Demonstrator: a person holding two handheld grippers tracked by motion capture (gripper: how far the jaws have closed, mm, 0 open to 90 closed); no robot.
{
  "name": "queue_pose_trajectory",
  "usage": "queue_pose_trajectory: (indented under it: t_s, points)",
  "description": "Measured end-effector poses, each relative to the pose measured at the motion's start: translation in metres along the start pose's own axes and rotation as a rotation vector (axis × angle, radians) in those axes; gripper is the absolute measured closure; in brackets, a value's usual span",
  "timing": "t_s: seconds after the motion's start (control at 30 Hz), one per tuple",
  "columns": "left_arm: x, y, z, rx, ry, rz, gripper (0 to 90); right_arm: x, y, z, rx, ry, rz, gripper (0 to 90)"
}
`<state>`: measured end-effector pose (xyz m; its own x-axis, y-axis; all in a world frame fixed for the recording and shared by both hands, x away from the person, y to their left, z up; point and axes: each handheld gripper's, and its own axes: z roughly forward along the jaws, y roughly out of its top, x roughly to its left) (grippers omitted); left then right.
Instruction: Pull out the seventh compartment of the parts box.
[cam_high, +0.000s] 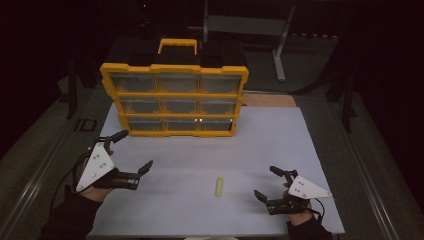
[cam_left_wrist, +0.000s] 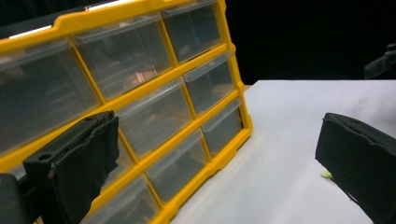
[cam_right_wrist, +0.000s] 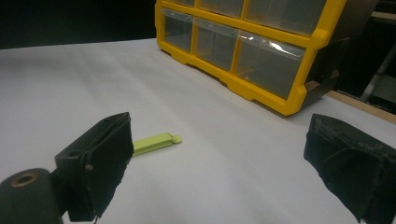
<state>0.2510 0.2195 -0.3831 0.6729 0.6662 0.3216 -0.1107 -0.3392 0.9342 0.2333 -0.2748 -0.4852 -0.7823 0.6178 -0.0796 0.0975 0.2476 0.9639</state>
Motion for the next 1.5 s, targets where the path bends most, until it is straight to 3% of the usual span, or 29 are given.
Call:
queue_pose_trajectory:
  t_s: [0.03, 0.07, 0.3, 0.6, 0.77, 0.83, 0.93, 1.27, 1.3, 1.5]
  points:
    - [0.000, 0.000, 0.000, 0.000, 0.000, 0.000, 0.0, 0.000, 0.000, 0.000, 0.002, 0.000, 0.000, 8.1]
    - [0.003, 0.001, 0.005, 0.010, 0.003, 0.030, 0.0, 0.000, 0.000, 0.000, 0.003, 0.000, -0.003, 8.1]
    - [0.012, -0.001, 0.023, 0.041, -0.002, 0.071, 0.0, 0.000, 0.001, 0.000, -0.002, 0.000, -0.002, 8.1]
    - [0.020, -0.011, 0.044, 0.073, 0.000, 0.080, 0.0, -0.004, 0.000, -0.002, -0.013, -0.014, 0.003, 8.1]
    - [0.025, -0.023, 0.059, 0.105, 0.010, 0.110, 0.0, -0.005, 0.000, -0.003, -0.011, -0.015, 0.004, 8.1]
    - [0.029, -0.030, 0.070, 0.152, 0.013, 0.150, 0.0, -0.005, 0.000, -0.003, -0.011, -0.013, 0.006, 8.1]
    - [0.033, -0.037, 0.080, 0.189, 0.022, 0.172, 0.0, -0.006, -0.001, -0.003, -0.011, -0.006, 0.021, 8.1]
    - [0.041, -0.057, 0.105, 0.260, 0.024, 0.255, 5.4, -0.007, -0.001, -0.003, -0.011, 0.002, 0.033, 8.1]
    - [0.041, -0.059, 0.107, 0.271, 0.044, 0.271, 7.0, -0.007, -0.002, -0.003, -0.012, 0.006, 0.034, 8.1]
    - [0.042, -0.070, 0.114, 0.282, 0.043, 0.398, 19.2, -0.006, -0.002, -0.002, -0.010, 0.008, 0.032, 8.1]
